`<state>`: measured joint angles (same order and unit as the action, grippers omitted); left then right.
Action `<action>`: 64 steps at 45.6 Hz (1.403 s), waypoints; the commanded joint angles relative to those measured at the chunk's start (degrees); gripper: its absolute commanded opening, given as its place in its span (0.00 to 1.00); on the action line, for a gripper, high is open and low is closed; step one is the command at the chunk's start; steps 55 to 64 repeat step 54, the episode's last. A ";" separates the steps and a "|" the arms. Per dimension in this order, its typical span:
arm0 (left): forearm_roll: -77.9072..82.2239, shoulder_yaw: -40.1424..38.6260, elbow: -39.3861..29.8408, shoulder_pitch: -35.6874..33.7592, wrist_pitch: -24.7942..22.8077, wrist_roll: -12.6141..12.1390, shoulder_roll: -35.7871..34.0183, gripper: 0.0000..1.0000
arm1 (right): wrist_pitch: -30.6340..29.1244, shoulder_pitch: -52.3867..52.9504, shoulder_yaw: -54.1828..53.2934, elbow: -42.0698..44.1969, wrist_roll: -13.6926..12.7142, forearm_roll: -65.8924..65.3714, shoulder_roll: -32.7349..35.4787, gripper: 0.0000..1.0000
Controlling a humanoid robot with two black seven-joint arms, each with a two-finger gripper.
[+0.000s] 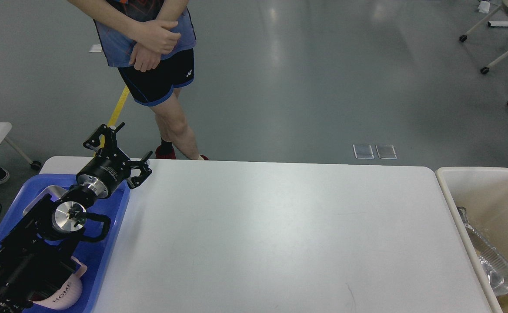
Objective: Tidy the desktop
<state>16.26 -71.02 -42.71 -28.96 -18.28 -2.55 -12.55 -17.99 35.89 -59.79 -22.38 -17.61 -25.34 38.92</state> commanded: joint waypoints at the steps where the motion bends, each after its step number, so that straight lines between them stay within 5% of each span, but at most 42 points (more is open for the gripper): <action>1: 0.00 -0.08 0.00 0.48 0.00 0.00 -0.02 0.97 | -0.21 0.23 -3.23 -0.48 7.67 0.29 -4.02 1.00; 7: 0.00 -0.08 0.00 1.01 0.00 0.00 -0.02 0.97 | -0.21 0.23 -3.58 -0.48 18.48 0.29 -7.71 1.00; 14: -0.09 -0.17 0.00 1.10 0.00 0.00 -0.02 0.97 | -0.21 0.85 -5.25 -1.62 22.89 0.37 -12.02 1.00; 37: -0.09 -0.17 0.00 0.75 0.44 0.00 0.68 0.97 | 0.41 4.71 -12.46 -9.18 23.42 0.37 -23.27 1.00; 64: -0.09 -0.17 0.00 0.40 0.61 0.00 0.77 0.97 | 0.58 3.84 -12.63 -9.53 23.42 0.46 -24.33 1.00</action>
